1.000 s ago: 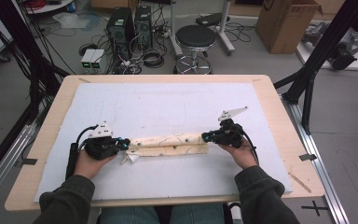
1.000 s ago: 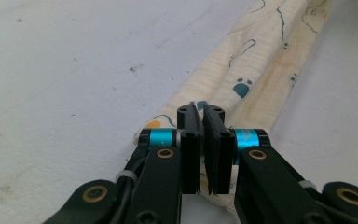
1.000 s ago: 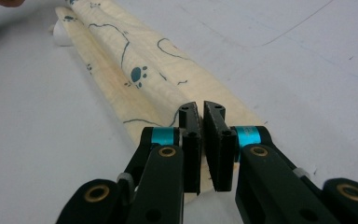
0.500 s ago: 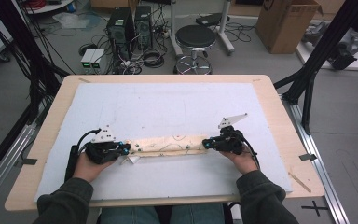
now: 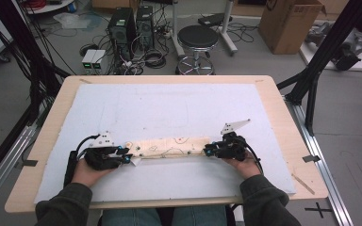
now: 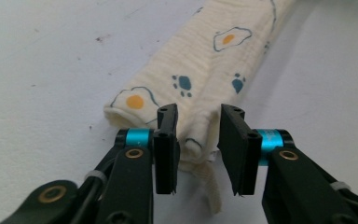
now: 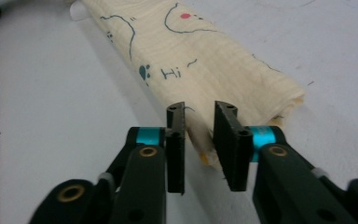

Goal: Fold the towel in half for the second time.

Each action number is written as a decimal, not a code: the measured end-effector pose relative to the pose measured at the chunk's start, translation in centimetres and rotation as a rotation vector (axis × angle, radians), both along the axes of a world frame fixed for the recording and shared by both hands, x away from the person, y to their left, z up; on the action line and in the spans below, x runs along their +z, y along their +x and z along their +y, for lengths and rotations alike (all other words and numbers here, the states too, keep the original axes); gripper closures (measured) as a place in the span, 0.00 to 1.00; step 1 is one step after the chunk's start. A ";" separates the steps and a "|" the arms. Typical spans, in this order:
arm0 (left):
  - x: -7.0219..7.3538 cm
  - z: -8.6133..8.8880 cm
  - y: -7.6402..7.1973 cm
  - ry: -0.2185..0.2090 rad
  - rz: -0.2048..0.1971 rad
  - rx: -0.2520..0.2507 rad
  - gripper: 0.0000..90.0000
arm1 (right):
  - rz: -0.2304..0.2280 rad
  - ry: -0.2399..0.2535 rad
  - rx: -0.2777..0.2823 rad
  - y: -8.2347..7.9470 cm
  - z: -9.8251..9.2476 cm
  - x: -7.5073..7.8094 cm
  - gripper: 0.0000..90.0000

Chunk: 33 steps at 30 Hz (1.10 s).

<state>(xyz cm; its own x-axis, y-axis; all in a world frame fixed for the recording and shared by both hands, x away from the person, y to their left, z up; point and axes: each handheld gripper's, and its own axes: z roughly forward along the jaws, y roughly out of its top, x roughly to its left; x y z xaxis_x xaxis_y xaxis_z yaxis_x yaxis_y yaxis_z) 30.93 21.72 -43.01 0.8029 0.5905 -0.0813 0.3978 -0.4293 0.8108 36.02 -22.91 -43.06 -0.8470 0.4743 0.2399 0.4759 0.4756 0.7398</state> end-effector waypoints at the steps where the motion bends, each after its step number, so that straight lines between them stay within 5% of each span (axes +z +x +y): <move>1: 0.1 0.1 -0.1 -0.003 -0.004 -0.003 0.68 | -0.006 0.006 0.002 -0.1 -0.1 0.1 0.75; 5: 0.9 0.6 -0.5 -0.035 -0.025 0.003 0.57 | -0.033 0.028 0.000 -0.8 -0.4 1.1 0.66; 10: 2.0 0.1 -0.2 -0.064 -0.055 0.007 0.55 | -0.064 0.043 0.006 -0.8 -0.1 2.6 0.59; 17: 2.4 -1.9 1.1 -0.061 -0.074 -0.014 0.79 | -0.101 0.023 0.027 0.4 2.5 3.8 0.61; 23: 1.6 -3.7 2.0 -0.051 -0.058 -0.029 0.89 | -0.102 0.016 0.048 1.7 5.2 3.3 0.63; 33: 0.2 -3.9 2.9 0.030 -0.004 -0.024 0.86 | -0.088 -0.117 0.087 2.6 7.3 1.2 0.66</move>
<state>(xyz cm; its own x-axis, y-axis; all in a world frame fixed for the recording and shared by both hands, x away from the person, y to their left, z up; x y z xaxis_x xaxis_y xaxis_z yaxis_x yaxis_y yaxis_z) 33.82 17.79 -42.84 0.8173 0.5729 -0.0609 0.3841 -0.4631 0.7987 38.59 -15.60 -41.83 -0.9012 0.4191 0.1106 0.3655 0.5977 0.7136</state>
